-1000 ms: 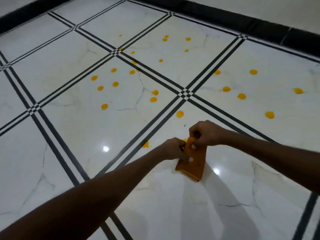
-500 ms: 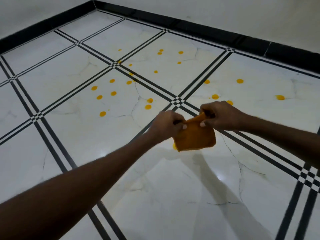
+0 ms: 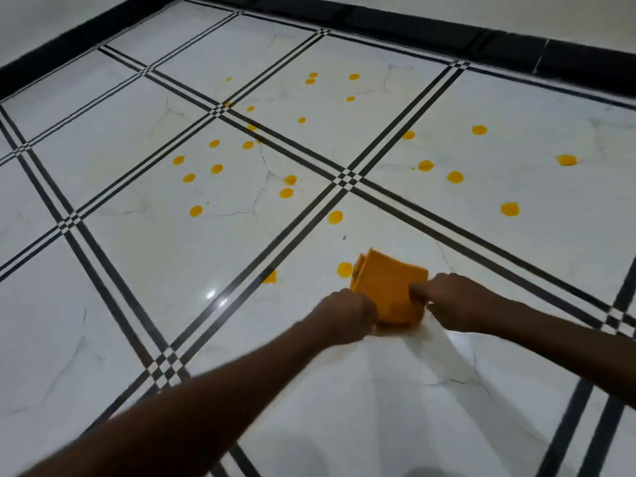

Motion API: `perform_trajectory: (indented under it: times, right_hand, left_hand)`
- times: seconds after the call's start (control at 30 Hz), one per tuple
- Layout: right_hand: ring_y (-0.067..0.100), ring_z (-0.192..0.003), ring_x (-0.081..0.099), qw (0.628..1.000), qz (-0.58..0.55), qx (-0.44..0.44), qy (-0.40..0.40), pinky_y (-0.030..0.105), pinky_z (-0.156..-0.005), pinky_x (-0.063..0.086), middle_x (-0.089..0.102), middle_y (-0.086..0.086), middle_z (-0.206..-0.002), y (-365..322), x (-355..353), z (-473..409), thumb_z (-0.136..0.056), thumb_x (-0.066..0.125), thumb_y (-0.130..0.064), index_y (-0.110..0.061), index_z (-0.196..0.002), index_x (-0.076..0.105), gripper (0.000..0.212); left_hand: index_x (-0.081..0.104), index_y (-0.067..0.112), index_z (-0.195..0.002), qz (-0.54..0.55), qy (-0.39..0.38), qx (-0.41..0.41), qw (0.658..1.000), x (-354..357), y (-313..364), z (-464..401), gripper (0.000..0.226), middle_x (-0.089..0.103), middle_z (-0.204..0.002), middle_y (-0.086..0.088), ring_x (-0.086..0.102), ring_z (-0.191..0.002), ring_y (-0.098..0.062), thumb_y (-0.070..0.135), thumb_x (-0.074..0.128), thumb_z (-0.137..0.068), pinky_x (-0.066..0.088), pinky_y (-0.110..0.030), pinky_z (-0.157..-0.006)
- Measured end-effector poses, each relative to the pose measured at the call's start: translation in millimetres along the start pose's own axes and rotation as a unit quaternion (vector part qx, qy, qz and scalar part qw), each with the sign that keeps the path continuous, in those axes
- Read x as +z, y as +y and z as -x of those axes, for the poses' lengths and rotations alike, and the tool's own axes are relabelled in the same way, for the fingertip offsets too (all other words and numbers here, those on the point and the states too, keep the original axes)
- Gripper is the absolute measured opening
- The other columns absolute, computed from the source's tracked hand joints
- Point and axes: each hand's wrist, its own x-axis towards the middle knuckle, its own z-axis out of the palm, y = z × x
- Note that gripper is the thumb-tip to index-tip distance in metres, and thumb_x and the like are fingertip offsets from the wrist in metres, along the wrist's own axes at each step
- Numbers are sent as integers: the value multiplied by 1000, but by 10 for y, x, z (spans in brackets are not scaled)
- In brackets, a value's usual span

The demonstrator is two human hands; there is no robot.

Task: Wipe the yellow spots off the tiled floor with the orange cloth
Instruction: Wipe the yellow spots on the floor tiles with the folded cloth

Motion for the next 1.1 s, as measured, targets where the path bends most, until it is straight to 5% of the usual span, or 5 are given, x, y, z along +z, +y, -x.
perform_trajectory:
  times: [0.17, 0.37, 0.6, 0.83, 1.1]
  right_hand:
    - [44, -112, 66, 980, -60, 33, 187, 49, -96, 51, 67, 23, -126, -81, 387, -467, -97, 25, -47, -3, -130, 62, 66]
    - [42, -154, 19, 979, -21, 76, 186, 61, -123, 13, 20, 19, -168, -373, 1019, -678, -98, 28, -62, -17, -163, 17, 80]
    - [48, -150, 23, 942, -68, 246, 219, 65, -120, 14, 27, 27, -163, -212, 771, -1110, -92, 31, -59, -11, -160, 26, 83]
    - [43, -155, 14, 976, -39, 64, 203, 64, -122, 11, 15, 19, -169, -1107, 885, -1167, -93, 39, -61, -18, -163, 18, 85]
    - [48, -150, 23, 962, -39, 157, 220, 66, -120, 14, 24, 24, -165, -499, 547, -1717, -91, 35, -60, -15, -160, 26, 83]
  left_hand:
    - [64, 11, -122, -52, 186, -104, 976, 529, -454, 53, 35, 65, -117, -12, 61, -109, -32, 26, 53, -91, 52, -41, -84]
    - [-1, 17, -159, -36, 154, -145, 977, 905, -893, 293, 74, -8, -167, -5, -10, -153, -19, 53, 27, -100, 6, -40, -125]
    - [1, 14, -159, 3, 119, -125, 985, 756, -1036, 359, 85, -7, -167, -2, -8, -153, -16, 45, 45, -93, 7, -38, -125]
    - [19, 10, -157, 1, 224, -271, 936, 761, -1174, 721, 84, 14, -165, -13, 10, -153, -28, 55, 47, -91, 14, -45, -123]
    - [5, 13, -159, -3, 171, -304, 937, 776, -1902, 807, 101, 2, -167, -8, 4, -154, -27, 77, 28, -84, 12, -46, -121]
